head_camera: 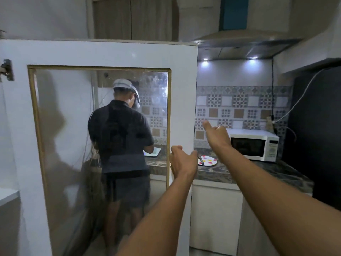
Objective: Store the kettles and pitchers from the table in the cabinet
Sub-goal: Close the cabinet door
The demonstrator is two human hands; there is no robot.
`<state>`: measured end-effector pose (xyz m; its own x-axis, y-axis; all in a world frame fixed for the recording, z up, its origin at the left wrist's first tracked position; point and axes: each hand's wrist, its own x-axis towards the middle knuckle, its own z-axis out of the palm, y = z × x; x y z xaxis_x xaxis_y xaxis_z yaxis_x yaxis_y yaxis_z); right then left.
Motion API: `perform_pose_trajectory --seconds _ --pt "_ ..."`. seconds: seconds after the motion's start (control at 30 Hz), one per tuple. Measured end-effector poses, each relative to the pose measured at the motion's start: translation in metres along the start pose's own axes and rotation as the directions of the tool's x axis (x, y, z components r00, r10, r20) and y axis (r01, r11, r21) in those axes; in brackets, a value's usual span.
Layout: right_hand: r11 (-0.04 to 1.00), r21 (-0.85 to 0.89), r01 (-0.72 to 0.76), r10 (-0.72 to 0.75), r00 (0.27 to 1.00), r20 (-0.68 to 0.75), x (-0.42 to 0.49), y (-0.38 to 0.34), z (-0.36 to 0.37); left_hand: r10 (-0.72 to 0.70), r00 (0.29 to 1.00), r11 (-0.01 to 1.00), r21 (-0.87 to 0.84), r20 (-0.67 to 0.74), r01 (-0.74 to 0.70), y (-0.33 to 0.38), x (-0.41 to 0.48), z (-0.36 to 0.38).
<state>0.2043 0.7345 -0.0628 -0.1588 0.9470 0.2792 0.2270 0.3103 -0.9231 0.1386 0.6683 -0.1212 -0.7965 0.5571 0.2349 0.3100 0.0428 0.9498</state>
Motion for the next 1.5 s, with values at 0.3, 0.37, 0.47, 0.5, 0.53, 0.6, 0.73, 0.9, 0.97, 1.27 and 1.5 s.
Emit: perform_pose_trajectory --seconds 0.3,0.37,0.47,0.5,0.53,0.6,0.73,0.9,0.97,1.27,1.5 --pt "0.983 0.147 0.112 -0.146 0.959 0.245 0.036 -0.021 0.047 0.096 0.983 0.987 0.139 -0.158 -0.075 -0.004 0.025 0.023" --pt "0.978 0.131 0.163 -0.192 0.946 0.260 0.037 -0.018 0.044 0.116 0.978 0.983 0.159 -0.172 -0.088 -0.006 0.023 0.025" --pt "0.971 0.100 0.218 -0.238 0.933 0.269 0.029 -0.016 0.035 0.118 0.961 0.980 0.185 -0.252 -0.072 -0.003 0.008 0.028" --pt "0.969 0.089 0.231 -0.246 0.932 0.266 0.023 -0.016 0.031 0.126 0.953 0.976 0.207 -0.275 -0.069 -0.001 0.000 0.030" --pt "0.966 0.082 0.246 -0.259 0.930 0.262 0.016 -0.016 0.027 0.134 0.947 0.971 0.232 -0.291 -0.066 0.000 -0.007 0.031" --pt "0.962 0.077 0.264 -0.275 0.924 0.267 0.000 -0.017 0.019 0.141 0.942 0.962 0.268 -0.306 -0.056 0.005 -0.026 0.030" --pt "0.953 0.076 0.294 -0.304 0.913 0.274 -0.043 -0.024 0.001 0.116 0.942 0.964 0.266 -0.316 -0.029 0.013 -0.068 0.008" --pt "0.918 0.029 0.394 -0.386 0.878 0.284 -0.131 -0.042 -0.025 0.156 0.904 0.951 0.307 -0.397 -0.030 0.010 -0.138 -0.040" --pt "0.895 0.029 0.444 -0.431 0.848 0.308 -0.172 -0.050 -0.031 0.165 0.862 0.958 0.287 -0.479 -0.024 0.008 -0.167 -0.063" --pt "0.703 0.111 0.703 -0.656 0.580 0.484 -0.347 -0.110 -0.029 0.235 0.634 0.936 0.347 -0.737 0.057 0.013 -0.274 -0.216" --pt "0.543 0.378 0.749 -0.793 0.311 0.523 -0.428 -0.173 0.010 0.097 0.474 0.952 0.220 -0.875 0.212 0.016 -0.308 -0.335"
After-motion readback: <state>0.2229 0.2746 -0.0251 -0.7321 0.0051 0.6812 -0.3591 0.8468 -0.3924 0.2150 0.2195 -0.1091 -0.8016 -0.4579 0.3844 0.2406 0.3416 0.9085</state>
